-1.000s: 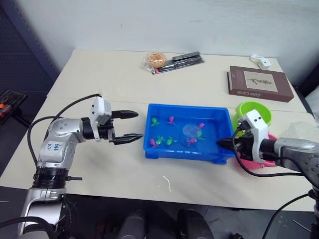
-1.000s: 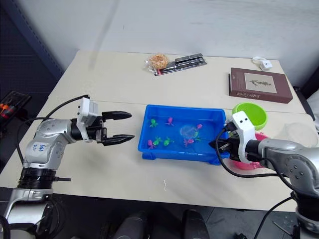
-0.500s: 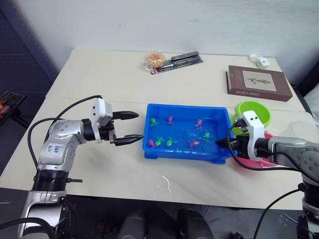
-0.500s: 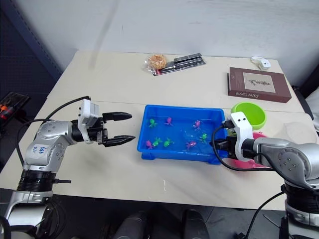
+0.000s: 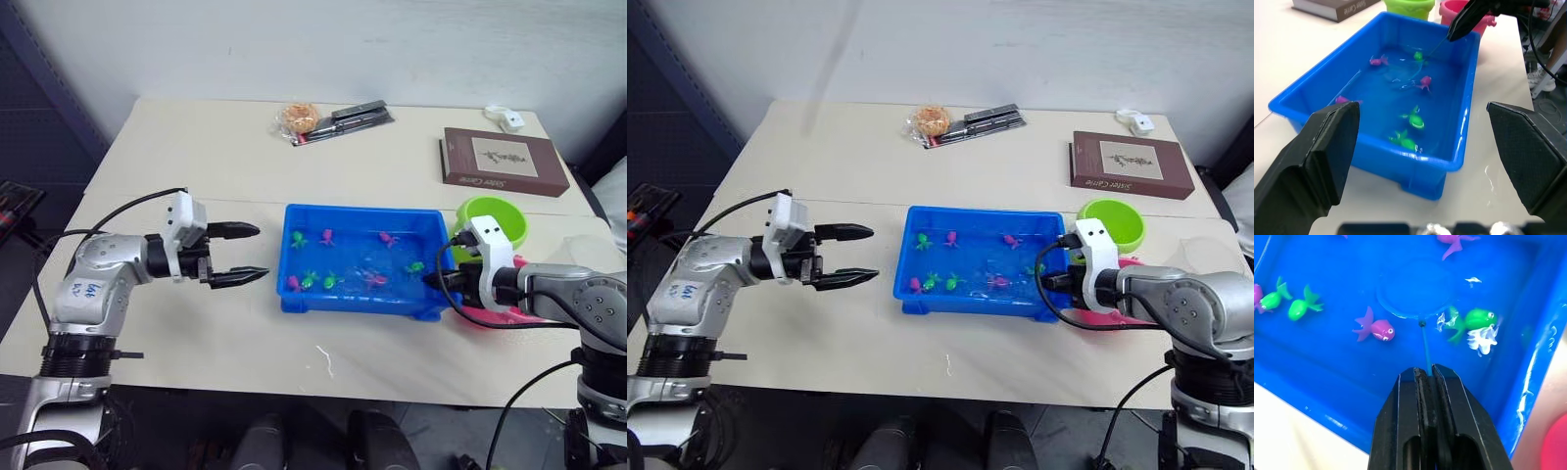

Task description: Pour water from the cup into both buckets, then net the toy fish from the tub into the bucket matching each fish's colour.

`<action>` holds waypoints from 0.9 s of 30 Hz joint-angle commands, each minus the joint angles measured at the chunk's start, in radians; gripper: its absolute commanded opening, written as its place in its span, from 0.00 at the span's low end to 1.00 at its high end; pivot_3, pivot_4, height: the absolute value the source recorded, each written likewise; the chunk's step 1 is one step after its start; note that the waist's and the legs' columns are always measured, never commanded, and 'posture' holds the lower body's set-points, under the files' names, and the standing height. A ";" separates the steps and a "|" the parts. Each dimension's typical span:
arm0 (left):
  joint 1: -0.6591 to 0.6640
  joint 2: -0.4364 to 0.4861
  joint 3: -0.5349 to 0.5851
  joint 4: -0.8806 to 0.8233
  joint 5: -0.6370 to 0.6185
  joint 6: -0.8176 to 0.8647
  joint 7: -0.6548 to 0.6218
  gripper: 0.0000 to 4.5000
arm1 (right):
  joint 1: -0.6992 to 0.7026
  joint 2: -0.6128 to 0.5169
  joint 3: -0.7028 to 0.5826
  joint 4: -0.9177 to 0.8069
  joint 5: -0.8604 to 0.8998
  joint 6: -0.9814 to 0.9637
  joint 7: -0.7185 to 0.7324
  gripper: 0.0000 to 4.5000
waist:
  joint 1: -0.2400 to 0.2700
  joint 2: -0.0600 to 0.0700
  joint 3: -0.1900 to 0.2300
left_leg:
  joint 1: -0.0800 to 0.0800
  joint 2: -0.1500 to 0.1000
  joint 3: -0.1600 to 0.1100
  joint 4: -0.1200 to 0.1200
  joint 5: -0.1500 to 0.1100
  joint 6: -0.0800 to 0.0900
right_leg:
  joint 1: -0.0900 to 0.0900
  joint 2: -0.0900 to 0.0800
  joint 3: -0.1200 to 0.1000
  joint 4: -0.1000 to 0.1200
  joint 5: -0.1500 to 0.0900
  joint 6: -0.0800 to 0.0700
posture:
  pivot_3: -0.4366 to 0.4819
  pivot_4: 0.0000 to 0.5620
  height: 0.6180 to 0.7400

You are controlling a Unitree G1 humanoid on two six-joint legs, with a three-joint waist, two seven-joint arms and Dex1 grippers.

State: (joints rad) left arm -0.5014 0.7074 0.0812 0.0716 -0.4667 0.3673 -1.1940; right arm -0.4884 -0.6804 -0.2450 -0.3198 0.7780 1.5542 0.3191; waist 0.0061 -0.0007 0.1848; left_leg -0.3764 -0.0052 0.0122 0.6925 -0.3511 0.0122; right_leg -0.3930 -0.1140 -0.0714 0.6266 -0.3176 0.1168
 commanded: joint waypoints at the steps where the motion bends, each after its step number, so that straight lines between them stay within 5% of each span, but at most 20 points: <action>1: -0.010 0.027 0.042 0.008 -0.019 -0.006 -0.009 0.99 | -0.016 0.005 -0.006 -0.031 -0.036 -0.037 -0.013 0.00 | -0.002 0.000 0.000 | 0.000 0.000 0.000 0.000 0.000 0.000 | 0.000 0.000 0.000 0.000 0.000 0.000 | 0.48 0.27 0.99; 15: -0.023 0.039 0.045 0.001 -0.026 0.004 -0.029 0.99 | 0.028 0.043 0.043 -0.049 -0.157 -0.272 -0.004 0.00 | -0.008 0.000 0.000 | 0.000 0.000 0.001 -0.001 0.000 0.000 | -0.001 0.000 0.001 0.000 0.000 0.000 | 0.48 0.27 0.99; 27: -0.091 -0.023 0.061 0.036 -0.021 -0.040 0.029 0.99 | 0.350 -0.048 -0.085 -0.283 -0.115 -0.571 0.252 0.00 | -0.003 0.000 0.000 | 0.000 0.000 0.001 -0.001 0.000 0.000 | -0.001 0.000 0.001 0.000 0.000 0.000 | 0.48 0.27 0.99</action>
State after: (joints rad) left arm -0.5749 0.6808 0.1074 0.1008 -0.4702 0.3485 -1.1766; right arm -0.1581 -0.7076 -0.2734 -0.5374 0.6421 1.0377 0.5296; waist 0.0029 -0.0007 0.1849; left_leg -0.3764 -0.0057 0.0134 0.6912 -0.3511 0.0125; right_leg -0.3939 -0.1137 -0.0700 0.6265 -0.3175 0.1170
